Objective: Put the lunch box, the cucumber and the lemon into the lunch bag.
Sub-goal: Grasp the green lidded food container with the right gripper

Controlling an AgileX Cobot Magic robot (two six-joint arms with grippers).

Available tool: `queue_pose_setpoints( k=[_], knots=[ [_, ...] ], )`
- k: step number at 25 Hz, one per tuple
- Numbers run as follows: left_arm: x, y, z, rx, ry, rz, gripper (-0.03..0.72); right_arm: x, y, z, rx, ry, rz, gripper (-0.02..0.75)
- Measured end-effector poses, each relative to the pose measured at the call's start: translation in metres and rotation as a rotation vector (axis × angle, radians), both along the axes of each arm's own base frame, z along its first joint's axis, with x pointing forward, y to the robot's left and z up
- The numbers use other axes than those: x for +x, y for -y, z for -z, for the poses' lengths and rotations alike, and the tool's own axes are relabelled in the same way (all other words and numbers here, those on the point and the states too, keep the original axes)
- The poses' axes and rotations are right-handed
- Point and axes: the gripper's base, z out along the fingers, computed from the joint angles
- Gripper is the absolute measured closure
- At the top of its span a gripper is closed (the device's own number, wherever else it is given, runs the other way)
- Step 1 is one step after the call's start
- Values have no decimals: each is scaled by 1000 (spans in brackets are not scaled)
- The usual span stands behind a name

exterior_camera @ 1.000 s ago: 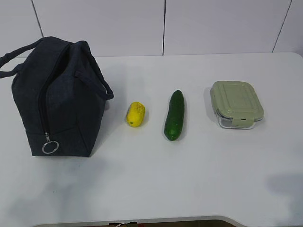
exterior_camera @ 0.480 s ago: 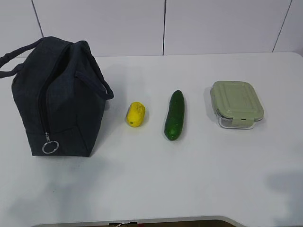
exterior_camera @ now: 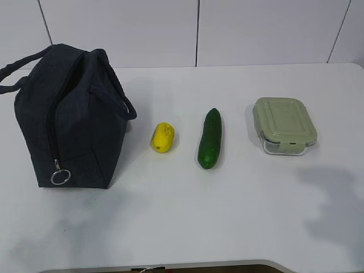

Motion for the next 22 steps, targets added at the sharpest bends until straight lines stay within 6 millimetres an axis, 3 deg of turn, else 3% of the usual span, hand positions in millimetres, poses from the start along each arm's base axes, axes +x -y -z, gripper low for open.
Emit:
queue_pose_setpoints(
  k=[13, 22],
  knots=[
    [0, 0, 0, 0, 0, 0, 446, 86, -16, -2, 136, -239, -25, 386],
    [0, 0, 0, 0, 0, 0, 446, 148, -35, -14, 246, -329, -169, 386]
  ],
)
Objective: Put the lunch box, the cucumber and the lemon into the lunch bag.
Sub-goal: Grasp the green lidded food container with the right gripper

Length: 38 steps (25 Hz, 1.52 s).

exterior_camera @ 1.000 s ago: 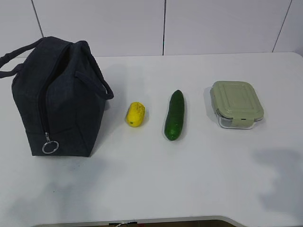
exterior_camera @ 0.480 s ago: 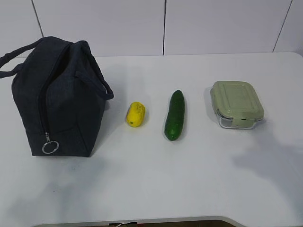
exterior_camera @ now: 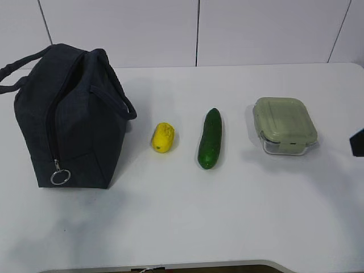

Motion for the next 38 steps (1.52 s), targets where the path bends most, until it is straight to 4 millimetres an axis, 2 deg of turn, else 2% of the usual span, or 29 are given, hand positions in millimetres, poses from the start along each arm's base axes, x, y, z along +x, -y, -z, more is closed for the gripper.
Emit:
queue_pose_setpoints(
  k=[7, 10, 16, 20, 25, 31, 35, 38],
  knots=[
    [0, 0, 0, -1, 0, 1, 446, 37, -14, 4, 127, -75, -115, 386],
    [0, 0, 0, -1, 0, 1, 446, 50, -12, 11, 217, -117, -131, 386],
    [0, 0, 0, -1, 0, 1, 446, 69, 17, 25, 392, -157, -115, 385],
    [0, 0, 0, -1, 0, 1, 446, 86, 37, 34, 488, -123, -81, 386],
    [0, 0, 0, -1, 0, 1, 446, 112, 51, 43, 484, -127, -74, 386],
    [0, 0, 0, -1, 0, 1, 446, 140, 63, 39, 411, -104, -100, 386],
    [0, 0, 0, -3, 0, 2, 446, 147, 71, 30, 310, -83, -131, 386],
    [0, 0, 0, -3, 0, 2, 446, 150, 72, 23, 298, -65, -125, 386]
  ],
)
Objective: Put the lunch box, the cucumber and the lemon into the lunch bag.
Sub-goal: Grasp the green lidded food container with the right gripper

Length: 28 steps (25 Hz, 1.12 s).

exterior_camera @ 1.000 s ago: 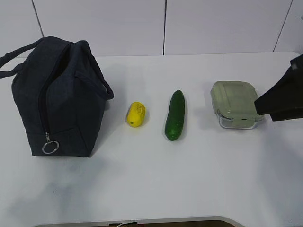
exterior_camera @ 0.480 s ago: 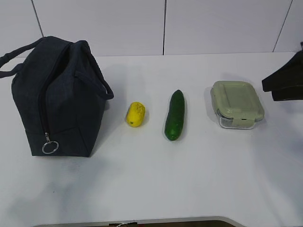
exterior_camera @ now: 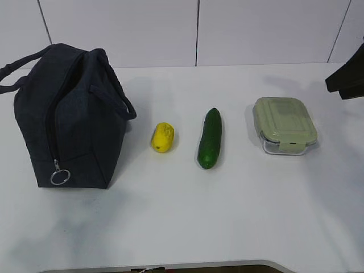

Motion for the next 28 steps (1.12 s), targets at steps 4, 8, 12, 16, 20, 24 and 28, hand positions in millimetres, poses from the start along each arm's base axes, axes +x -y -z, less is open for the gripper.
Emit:
queue_pose_setpoints(
  k=[4, 8, 12, 16, 20, 24, 28],
  knots=[
    [0, 0, 0, 0, 0, 0, 446, 0, 1, 1, 8, -39, 35, 351],
    [0, 0, 0, 0, 0, 0, 446, 3, 2, 8, 32, -93, 73, 190],
    [0, 0, 0, 0, 0, 0, 446, 10, 4, 22, 41, -138, 81, 132],
    [0, 0, 0, -2, 0, 1, 446, 22, 6, 38, 82, -177, 91, 131],
    [0, 0, 0, -4, 0, 2, 446, 42, 12, 51, 93, -190, 94, 140],
    [0, 0, 0, -4, 0, 2, 446, 64, 19, 56, 77, -169, 90, 143],
    [0, 0, 0, -4, 0, 2, 446, 77, 25, 59, 38, -156, 81, 143]
  ],
)
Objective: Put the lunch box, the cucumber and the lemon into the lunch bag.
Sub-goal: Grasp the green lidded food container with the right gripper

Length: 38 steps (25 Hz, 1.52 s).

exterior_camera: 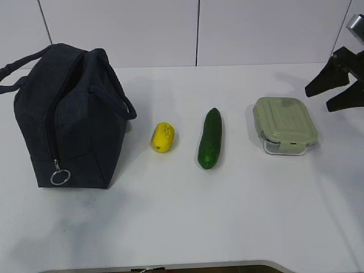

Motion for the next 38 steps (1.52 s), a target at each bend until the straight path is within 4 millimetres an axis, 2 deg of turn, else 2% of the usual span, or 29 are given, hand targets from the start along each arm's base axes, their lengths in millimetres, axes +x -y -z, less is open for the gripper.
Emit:
queue_pose_setpoints(
  k=[5, 19, 27, 38],
  knots=[
    [0, 0, 0, 0, 0, 0, 446, 6, 8, 7, -90, -14, -32, 143],
    [0, 0, 0, 0, 0, 0, 446, 8, 9, 8, -88, -16, -29, 144],
    [0, 0, 0, -2, 0, 1, 446, 17, 7, 35, -3, -68, -10, 143],
    [0, 3, 0, -27, 0, 18, 446, 20, 8, 55, 6, -103, -23, 144]
  ],
)
